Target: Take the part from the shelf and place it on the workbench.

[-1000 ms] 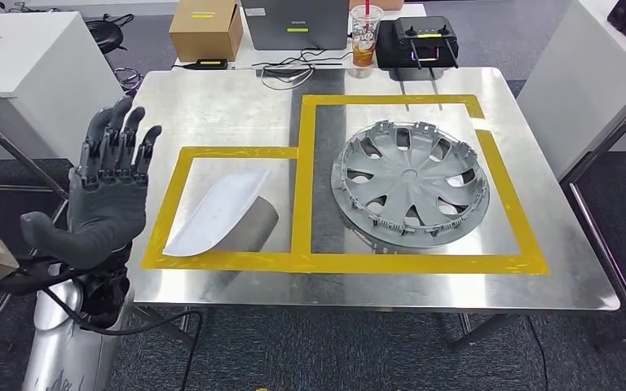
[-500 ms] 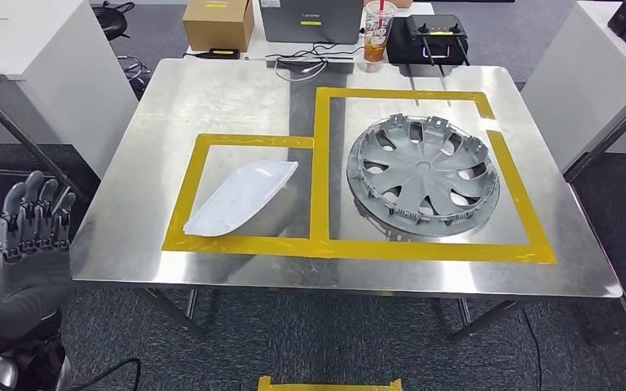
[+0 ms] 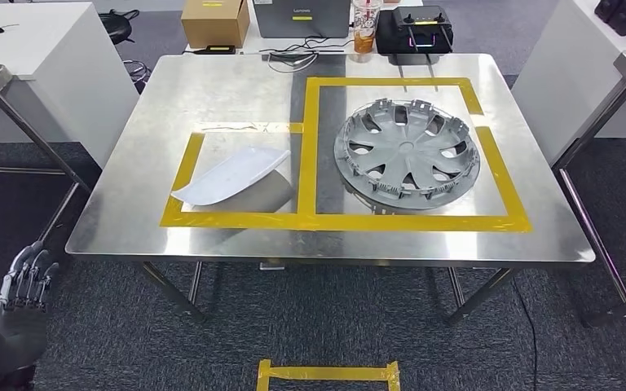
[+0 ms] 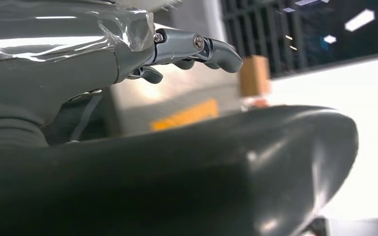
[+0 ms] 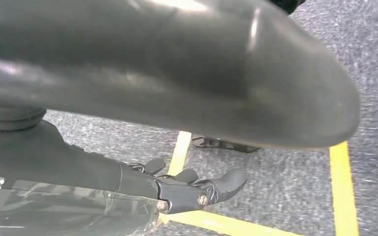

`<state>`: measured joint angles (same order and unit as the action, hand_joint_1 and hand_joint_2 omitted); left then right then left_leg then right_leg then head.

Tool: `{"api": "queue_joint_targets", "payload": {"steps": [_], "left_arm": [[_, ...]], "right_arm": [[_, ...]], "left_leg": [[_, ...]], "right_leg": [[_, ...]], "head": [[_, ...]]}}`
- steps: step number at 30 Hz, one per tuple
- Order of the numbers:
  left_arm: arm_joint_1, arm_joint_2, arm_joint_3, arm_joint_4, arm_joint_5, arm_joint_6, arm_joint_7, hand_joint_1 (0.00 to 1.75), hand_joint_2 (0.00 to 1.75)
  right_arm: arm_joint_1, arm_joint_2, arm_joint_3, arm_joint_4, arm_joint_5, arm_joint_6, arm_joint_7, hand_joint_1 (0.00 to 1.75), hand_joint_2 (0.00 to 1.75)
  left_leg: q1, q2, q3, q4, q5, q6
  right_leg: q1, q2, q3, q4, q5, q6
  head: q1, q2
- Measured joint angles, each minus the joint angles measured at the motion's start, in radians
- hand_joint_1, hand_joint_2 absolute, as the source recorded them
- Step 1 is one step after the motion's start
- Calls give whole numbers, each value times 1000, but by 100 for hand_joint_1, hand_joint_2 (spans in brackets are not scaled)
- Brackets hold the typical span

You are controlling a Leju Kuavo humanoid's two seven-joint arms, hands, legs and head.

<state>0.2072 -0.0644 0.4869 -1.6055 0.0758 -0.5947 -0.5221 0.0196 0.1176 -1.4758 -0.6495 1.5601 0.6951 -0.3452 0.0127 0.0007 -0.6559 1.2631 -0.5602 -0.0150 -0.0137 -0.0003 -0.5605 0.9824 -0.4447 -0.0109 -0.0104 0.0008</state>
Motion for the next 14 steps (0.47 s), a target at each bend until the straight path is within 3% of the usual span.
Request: {"api": "queue_joint_targets", "payload": {"steps": [2,4,5,8,10,12,14], "left_arm": [[-10,-7,46,42,-36,-11,0,0,0],[-24,-11,84,86,-83,-14,2,0,0],[-31,-12,102,110,-110,-13,4,0,0],[-55,-9,150,212,-213,7,7,0,0],[-75,-1,173,301,-297,29,9,0,0],[-90,10,191,403,-384,58,17,0,0],[-99,20,206,485,-454,83,24,0,0]], "right_arm": [[-1,8,-16,-16,7,5,-2,0,0],[-3,14,-28,-26,10,7,-3,0,0],[-5,16,-32,-29,11,5,-2,0,0],[-6,15,-44,-30,11,-16,11,0,0],[-6,10,-50,-18,12,-36,30,0,0],[-10,-6,-52,14,13,-58,55,0,0],[-15,-24,-52,49,13,-79,76,0,0]], "left_leg": [[0,-1,101,-124,41,6],[-5,-4,191,-256,40,17],[-9,-4,208,-289,32,22],[-15,0,196,-307,55,46],[-12,3,175,-318,85,64],[-16,5,144,-317,110,72],[-18,8,119,-315,129,72]], "right_leg": [[0,0,-17,1,18,7],[1,0,-26,0,34,18],[0,-1,-28,-1,41,24],[-3,-1,-34,0,50,38],[-3,0,-58,55,-10,30],[-4,0,-92,176,-105,19],[-4,0,-107,270,-147,24]], "head": [[0,0],[1,0],[0,0],[-1,0],[2,0],[5,0],[5,0]]}}
